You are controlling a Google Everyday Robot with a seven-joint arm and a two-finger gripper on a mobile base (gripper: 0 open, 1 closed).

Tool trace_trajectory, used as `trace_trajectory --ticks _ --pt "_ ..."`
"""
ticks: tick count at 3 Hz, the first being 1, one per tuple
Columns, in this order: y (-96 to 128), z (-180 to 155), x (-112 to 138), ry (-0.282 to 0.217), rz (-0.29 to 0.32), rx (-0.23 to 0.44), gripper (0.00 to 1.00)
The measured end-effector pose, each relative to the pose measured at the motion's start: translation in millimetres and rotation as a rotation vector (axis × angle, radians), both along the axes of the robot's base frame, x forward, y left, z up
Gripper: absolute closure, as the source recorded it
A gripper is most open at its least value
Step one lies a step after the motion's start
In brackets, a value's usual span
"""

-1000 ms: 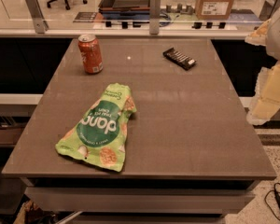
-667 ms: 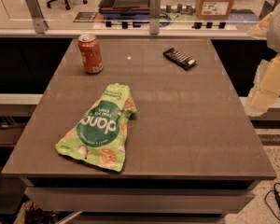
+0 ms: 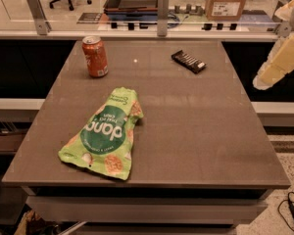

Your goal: Move rxbar chocolate near green rice chip bag

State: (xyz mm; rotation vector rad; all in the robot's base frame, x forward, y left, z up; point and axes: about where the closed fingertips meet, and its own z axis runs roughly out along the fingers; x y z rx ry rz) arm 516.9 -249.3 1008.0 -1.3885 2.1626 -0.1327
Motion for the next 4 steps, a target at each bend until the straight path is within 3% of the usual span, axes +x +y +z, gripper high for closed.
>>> trace_trajectory --ticks 2,3,4 --pt "-17 -24 79 -0.122 -0.037 0.275 0.0" --pt "-14 -47 108 -0.13 -0.057 0.378 0.0" --pt "-17 -75 124 -0.103 -0.13 0.444 0.0"
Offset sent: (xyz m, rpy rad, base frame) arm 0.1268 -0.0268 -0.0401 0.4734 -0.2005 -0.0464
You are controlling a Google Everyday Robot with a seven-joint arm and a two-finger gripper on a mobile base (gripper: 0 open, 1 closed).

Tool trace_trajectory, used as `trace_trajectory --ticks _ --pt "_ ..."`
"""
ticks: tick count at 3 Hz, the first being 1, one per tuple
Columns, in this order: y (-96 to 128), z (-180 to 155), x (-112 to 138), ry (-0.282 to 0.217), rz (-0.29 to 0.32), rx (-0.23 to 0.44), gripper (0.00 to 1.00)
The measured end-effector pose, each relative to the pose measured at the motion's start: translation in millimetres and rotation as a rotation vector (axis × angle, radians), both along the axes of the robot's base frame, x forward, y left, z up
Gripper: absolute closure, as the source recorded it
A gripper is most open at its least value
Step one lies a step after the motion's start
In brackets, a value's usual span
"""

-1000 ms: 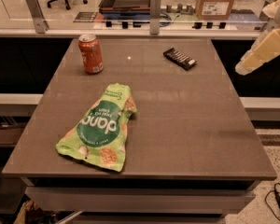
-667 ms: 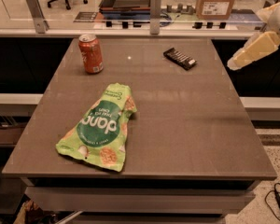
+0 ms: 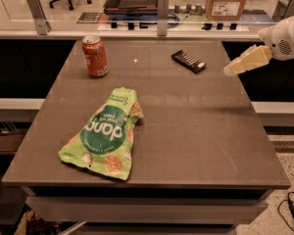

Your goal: Move rxbar chocolate near green rice chip bag

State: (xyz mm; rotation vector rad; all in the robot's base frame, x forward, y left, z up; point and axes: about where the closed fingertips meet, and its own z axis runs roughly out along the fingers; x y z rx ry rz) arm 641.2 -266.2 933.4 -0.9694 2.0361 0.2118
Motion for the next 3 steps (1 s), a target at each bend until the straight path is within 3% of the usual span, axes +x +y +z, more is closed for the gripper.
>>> trace_trajectory --ticks 1,3 --pt "-3 -28 11 0.053 -0.062 0.06 0.0" --pt "11 -47 38 0.075 -0.079 0.117 0.0"
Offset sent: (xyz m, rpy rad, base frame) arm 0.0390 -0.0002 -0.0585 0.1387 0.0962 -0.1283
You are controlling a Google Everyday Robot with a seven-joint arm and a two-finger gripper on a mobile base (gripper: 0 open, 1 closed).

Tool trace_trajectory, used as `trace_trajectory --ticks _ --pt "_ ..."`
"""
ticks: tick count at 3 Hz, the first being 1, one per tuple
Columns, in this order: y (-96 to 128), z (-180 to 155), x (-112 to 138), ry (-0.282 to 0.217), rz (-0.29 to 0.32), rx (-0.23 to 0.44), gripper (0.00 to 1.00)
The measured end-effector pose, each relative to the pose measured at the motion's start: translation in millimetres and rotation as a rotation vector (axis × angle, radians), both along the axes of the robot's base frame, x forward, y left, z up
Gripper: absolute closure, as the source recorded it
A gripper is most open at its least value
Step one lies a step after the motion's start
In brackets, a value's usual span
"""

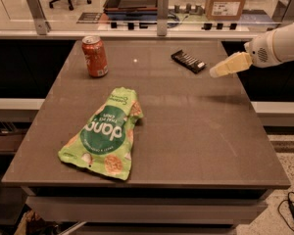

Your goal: Move rxbar chocolate near green rice chip bag

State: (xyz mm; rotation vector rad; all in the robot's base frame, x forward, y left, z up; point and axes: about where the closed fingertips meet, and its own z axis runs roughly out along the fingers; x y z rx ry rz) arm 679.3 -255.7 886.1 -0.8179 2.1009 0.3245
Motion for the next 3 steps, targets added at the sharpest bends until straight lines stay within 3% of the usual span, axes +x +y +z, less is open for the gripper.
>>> trace_trajectory --ticks 1,2,3 --pt "17 1 11 -0.01 0.035 0.007 0.0" --pt "17 1 12 -0.01 0.035 0.007 0.0" --pt "28 -10 27 -0.004 0.031 0.065 0.0"
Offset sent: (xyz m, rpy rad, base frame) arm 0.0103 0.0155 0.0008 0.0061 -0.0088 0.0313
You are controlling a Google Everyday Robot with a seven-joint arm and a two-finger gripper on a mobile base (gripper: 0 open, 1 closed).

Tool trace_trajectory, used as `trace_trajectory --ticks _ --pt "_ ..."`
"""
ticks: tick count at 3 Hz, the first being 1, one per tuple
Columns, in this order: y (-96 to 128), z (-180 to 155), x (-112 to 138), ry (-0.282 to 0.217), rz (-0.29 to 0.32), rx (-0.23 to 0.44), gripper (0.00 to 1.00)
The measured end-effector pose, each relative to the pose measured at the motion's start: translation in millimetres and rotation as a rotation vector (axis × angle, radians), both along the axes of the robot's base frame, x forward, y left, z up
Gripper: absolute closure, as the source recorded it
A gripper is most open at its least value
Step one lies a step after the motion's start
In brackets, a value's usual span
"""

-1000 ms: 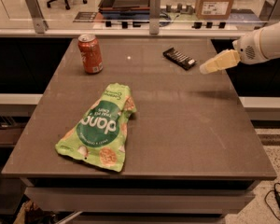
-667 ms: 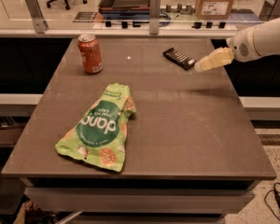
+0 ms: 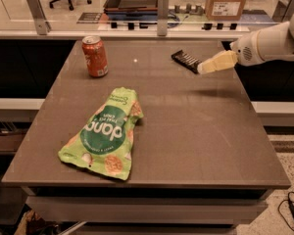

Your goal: Move rxbar chocolate near green rice chip bag

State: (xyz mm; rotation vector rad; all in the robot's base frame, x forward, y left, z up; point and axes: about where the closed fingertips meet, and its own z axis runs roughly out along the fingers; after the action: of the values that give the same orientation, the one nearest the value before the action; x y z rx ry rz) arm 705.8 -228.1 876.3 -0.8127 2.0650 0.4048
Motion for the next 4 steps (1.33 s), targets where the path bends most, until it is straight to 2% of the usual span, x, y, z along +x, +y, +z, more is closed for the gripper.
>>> trace_trajectory --ticks 2,4 --pt "19 -13 18 -0.012 -0.021 0.098 0.0" --pt "46 -33 32 -0.05 -0.021 0.196 0.0"
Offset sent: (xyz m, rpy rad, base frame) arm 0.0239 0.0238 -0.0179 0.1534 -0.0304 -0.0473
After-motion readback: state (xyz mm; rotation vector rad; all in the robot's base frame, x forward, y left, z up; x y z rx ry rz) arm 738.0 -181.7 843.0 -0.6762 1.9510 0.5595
